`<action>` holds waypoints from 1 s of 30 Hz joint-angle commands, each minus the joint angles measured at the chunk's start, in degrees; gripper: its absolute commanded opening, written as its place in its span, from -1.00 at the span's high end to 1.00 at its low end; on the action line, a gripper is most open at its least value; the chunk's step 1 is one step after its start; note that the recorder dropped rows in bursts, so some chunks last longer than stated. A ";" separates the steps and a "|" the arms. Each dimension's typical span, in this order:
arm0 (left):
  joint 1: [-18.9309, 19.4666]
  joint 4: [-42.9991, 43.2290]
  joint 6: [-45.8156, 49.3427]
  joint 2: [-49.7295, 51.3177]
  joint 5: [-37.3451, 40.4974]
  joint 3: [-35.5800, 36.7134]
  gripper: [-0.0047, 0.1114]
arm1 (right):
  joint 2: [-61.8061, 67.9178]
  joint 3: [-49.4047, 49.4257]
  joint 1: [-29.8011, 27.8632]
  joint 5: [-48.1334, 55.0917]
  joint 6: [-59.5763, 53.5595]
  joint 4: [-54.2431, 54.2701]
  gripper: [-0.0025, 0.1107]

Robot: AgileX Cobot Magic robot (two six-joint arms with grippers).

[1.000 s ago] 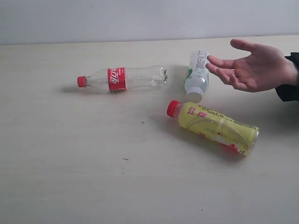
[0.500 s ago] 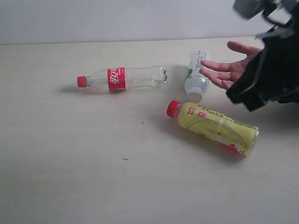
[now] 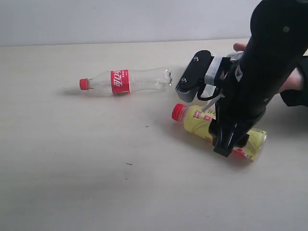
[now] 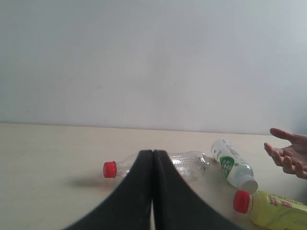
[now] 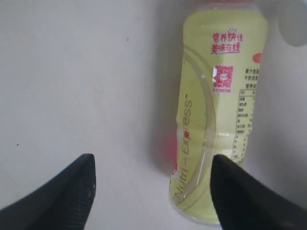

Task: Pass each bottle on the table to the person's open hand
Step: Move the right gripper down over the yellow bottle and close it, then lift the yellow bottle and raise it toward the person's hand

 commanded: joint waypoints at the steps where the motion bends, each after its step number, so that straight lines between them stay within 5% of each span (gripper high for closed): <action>1: 0.13 -0.42 -0.31 -0.43 -0.16 0.16 0.92 | 2.20 -0.39 0.19 -1.93 0.24 -0.86 -0.26; 30: 0.13 -0.42 -0.31 -0.43 -0.16 0.16 0.92 | 14.32 -0.39 0.19 -13.90 9.65 -14.23 -0.36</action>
